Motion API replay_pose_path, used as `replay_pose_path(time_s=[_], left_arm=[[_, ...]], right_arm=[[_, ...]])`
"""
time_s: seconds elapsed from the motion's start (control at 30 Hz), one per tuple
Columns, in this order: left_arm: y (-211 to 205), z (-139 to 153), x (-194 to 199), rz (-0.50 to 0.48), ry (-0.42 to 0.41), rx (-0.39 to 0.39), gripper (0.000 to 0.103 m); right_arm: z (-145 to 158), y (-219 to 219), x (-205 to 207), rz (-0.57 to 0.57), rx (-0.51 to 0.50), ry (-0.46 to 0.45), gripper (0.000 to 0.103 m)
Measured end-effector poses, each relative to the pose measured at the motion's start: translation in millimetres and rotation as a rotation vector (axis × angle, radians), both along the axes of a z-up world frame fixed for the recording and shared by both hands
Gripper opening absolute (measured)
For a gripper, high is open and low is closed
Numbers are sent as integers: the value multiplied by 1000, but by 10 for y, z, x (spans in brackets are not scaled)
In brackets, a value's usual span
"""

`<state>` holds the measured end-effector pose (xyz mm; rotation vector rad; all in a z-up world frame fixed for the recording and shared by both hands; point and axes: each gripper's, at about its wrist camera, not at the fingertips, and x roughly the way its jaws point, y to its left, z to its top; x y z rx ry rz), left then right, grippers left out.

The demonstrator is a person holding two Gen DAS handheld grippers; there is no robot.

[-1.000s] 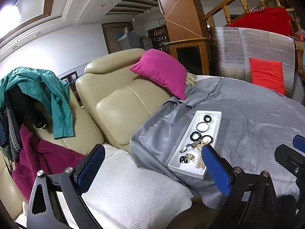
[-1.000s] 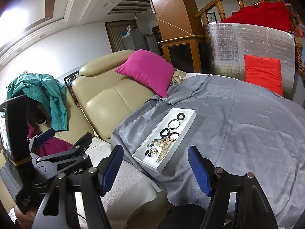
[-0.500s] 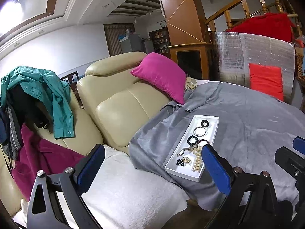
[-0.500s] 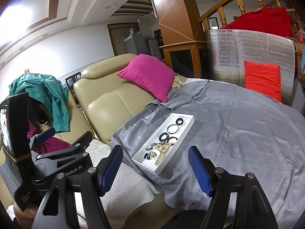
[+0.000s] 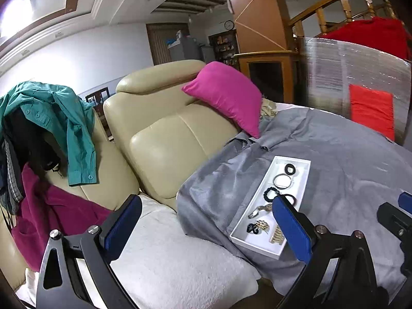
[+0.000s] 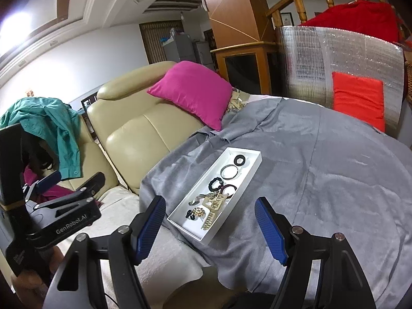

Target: Organize jewelry

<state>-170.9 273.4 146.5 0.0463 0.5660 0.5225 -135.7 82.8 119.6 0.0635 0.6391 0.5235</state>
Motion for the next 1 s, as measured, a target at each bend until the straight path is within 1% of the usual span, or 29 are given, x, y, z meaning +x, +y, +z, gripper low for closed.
replay_pose_path(time_s=[0.23, 0.47, 0.8, 1.0], left_arm=[[78, -104, 191, 14, 35, -1, 101], [116, -146, 291, 23, 43, 4, 101], [144, -180, 393, 43, 53, -5, 101], [157, -174, 396, 53, 50, -4, 101]], right_arm=[[-66, 67, 236, 3, 2, 7, 75], [-126, 131, 470, 8, 10, 25, 75], [-163, 277, 633, 39, -6, 21, 75], [-170, 334, 646, 50, -13, 16, 75]])
